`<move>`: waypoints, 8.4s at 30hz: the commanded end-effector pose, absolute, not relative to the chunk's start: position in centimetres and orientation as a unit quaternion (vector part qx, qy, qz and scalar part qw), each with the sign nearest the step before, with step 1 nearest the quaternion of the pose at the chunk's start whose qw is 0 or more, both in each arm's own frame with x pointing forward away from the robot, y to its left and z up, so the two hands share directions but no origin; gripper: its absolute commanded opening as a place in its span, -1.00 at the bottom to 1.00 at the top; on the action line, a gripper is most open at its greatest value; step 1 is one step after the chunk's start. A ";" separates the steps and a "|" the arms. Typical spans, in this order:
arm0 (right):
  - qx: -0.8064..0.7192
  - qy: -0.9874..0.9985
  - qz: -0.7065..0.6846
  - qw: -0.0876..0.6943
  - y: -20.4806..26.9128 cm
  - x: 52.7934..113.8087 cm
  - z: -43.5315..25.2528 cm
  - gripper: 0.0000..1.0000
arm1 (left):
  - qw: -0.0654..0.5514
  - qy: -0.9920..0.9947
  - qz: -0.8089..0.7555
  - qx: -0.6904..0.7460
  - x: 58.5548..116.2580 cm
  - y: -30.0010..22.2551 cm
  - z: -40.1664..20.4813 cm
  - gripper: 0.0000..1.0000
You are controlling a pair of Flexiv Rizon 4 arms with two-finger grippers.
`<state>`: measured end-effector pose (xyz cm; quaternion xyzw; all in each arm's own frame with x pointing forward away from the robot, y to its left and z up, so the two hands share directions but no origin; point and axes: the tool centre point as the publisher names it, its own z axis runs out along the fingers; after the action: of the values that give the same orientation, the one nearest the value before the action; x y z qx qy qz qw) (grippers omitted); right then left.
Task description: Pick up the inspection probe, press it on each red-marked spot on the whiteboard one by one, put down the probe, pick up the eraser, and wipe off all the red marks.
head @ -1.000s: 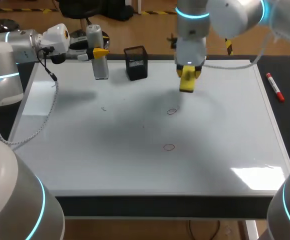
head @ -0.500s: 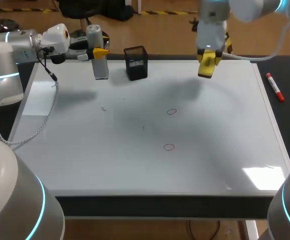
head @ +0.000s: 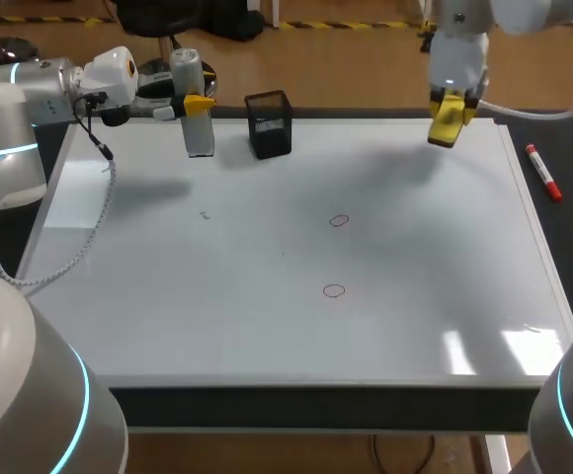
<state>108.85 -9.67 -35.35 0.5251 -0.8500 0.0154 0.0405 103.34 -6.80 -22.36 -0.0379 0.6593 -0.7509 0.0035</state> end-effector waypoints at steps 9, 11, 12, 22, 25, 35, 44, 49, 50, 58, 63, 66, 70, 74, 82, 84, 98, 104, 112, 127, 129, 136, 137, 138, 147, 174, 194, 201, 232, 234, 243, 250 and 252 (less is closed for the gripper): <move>0.517 -0.856 0.007 0.033 -12.1 108.2 -35.1 -1.00 | 0.004 0.659 -0.751 -0.038 103.4 -6.8 -22.3 -1.00; 0.515 -0.857 -0.001 0.028 -12.1 108.0 -35.0 -1.00 | 0.004 0.659 -0.751 -0.038 103.4 -6.8 -22.3 -1.00; 0.513 -0.858 0.001 0.028 -12.2 108.0 -34.9 -1.00 | 0.004 0.659 -0.751 -0.038 103.4 -6.8 -22.3 -1.00; 0.513 -0.858 0.001 0.028 -12.2 108.0 -34.9 -1.00 | 0.004 0.659 -0.751 -0.038 103.4 -6.8 -22.3 -1.00; 0.513 -0.858 0.001 0.028 -12.2 108.0 -34.9 -1.00 | 0.004 0.659 -0.751 -0.038 103.4 -6.8 -22.3 -1.00; 0.513 -0.858 0.001 0.028 -12.2 108.0 -34.9 -1.00 | 0.007 0.666 -0.746 -0.019 103.6 -7.5 -21.0 -1.00; 0.513 -0.858 0.001 0.028 -12.2 108.0 -34.9 -1.00 | -0.029 0.655 -0.754 0.022 102.9 -11.9 -19.7 -1.00; 0.513 -0.858 0.001 0.028 -12.2 108.0 -34.9 -1.00 | -0.056 0.640 -0.765 0.045 102.6 -14.7 -19.5 -1.00; 0.513 -0.858 0.001 0.028 -12.2 108.0 -34.9 -1.00 | -0.060 0.640 -0.765 0.048 102.4 -15.3 -19.4 -1.00; 0.513 -0.858 0.001 0.028 -12.2 108.0 -34.9 -1.00 | -0.110 0.634 -0.760 0.089 100.8 -19.3 -19.2 -1.00; 0.513 -0.858 0.001 0.028 -12.2 108.0 -34.9 -1.00 | -0.145 0.630 -0.755 0.112 99.5 -21.8 -19.5 -1.00; 0.513 -0.858 0.001 0.028 -12.2 108.0 -34.9 -1.00 | -0.163 0.626 -0.752 0.124 98.5 -23.0 -19.5 -1.00; 0.513 -0.858 0.001 0.028 -12.2 108.0 -34.9 -1.00 | -0.184 0.623 -0.748 0.137 97.0 -24.4 -19.7 -1.00; 0.513 -0.858 0.001 0.028 -12.2 108.0 -34.9 -1.00 | -0.195 0.620 -0.747 0.142 95.8 -25.2 -20.0 -1.00; 0.513 -0.858 0.001 0.028 -12.2 108.0 -34.9 -1.00 | -0.216 0.619 -0.738 0.161 93.3 -26.4 -20.5 -1.00; 0.513 -0.858 0.001 0.028 -12.2 108.0 -34.9 -1.00 | -0.218 0.619 -0.736 0.164 92.6 -26.8 -20.7 -1.00; 0.513 -0.858 0.001 0.028 -12.2 108.0 -34.9 -1.00 | -0.217 0.613 -0.743 0.157 90.3 -28.7 -22.5 -1.00; 0.513 -0.858 0.001 0.028 -12.2 108.0 -34.9 -1.00 | -0.210 0.617 -0.744 0.147 90.0 -29.2 -23.5 -1.00; 0.513 -0.858 0.001 0.028 -12.2 108.0 -34.9 -1.00 | -0.194 0.628 -0.742 0.134 89.9 -29.9 -25.0 -1.00; 0.513 -0.858 0.001 0.028 -12.2 108.0 -34.9 -1.00 | -0.187 0.632 -0.744 0.115 90.0 -31.1 -27.3 -1.00; 0.513 -0.858 0.001 0.028 -12.2 108.0 -34.9 -1.00 | -0.186 0.629 -0.746 0.116 90.1 -31.1 -27.5 -1.00; 0.513 -0.858 0.001 0.028 -12.2 108.0 -34.9 -1.00 | -0.185 0.618 -0.756 0.111 90.9 -31.2 -28.5 -1.00; 0.513 -0.858 0.001 0.028 -12.2 108.0 -34.9 -1.00 | -0.185 0.617 -0.757 0.109 91.0 -31.2 -28.6 -1.00; 0.513 -0.858 0.001 0.028 -12.2 108.0 -34.9 -1.00 | -0.184 0.616 -0.758 0.109 91.1 -31.3 -28.7 -1.00; 0.513 -0.858 0.001 0.028 -12.2 108.0 -34.9 -1.00 | -0.177 0.615 -0.761 0.107 92.1 -31.1 -29.3 -1.00; 0.513 -0.858 0.001 0.028 -12.2 108.0 -34.9 -1.00 | -0.179 0.625 -0.753 0.101 92.8 -31.2 -30.1 -1.00; 0.513 -0.858 0.001 0.028 -12.2 108.0 -34.9 -1.00 | -0.188 0.630 -0.746 0.106 92.5 -31.4 -30.2 -1.00; 0.513 -0.858 0.001 0.028 -12.2 108.0 -34.9 -1.00 | -0.188 0.630 -0.745 0.108 92.5 -31.5 -30.1 -1.00; 0.513 -0.858 0.001 0.028 -12.2 108.0 -34.9 -1.00 | -0.132 0.632 -0.757 0.096 95.9 -27.0 -24.0 -1.00; 0.513 -0.858 0.001 0.028 -12.2 108.0 -34.9 -1.00 | -0.123 0.640 -0.753 0.094 96.4 -26.3 -23.8 -1.00; 0.513 -0.858 0.001 0.028 -12.2 108.0 -34.9 -1.00 | -0.084 0.651 -0.751 0.076 98.2 -23.3 -22.4 -1.00; 0.513 -0.858 0.001 0.028 -12.2 108.0 -34.9 -1.00 | -0.048 0.657 -0.750 0.060 99.9 -20.1 -21.2 -1.00; 0.513 -0.858 0.001 0.028 -12.2 108.0 -34.9 -1.00 | -0.037 0.658 -0.750 0.054 100.3 -19.1 -20.9 -1.00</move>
<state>107.85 -12.18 -35.05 0.5125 -0.8583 -0.0004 0.0258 101.06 -20.59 -21.85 0.0775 0.6436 -0.7589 -0.0619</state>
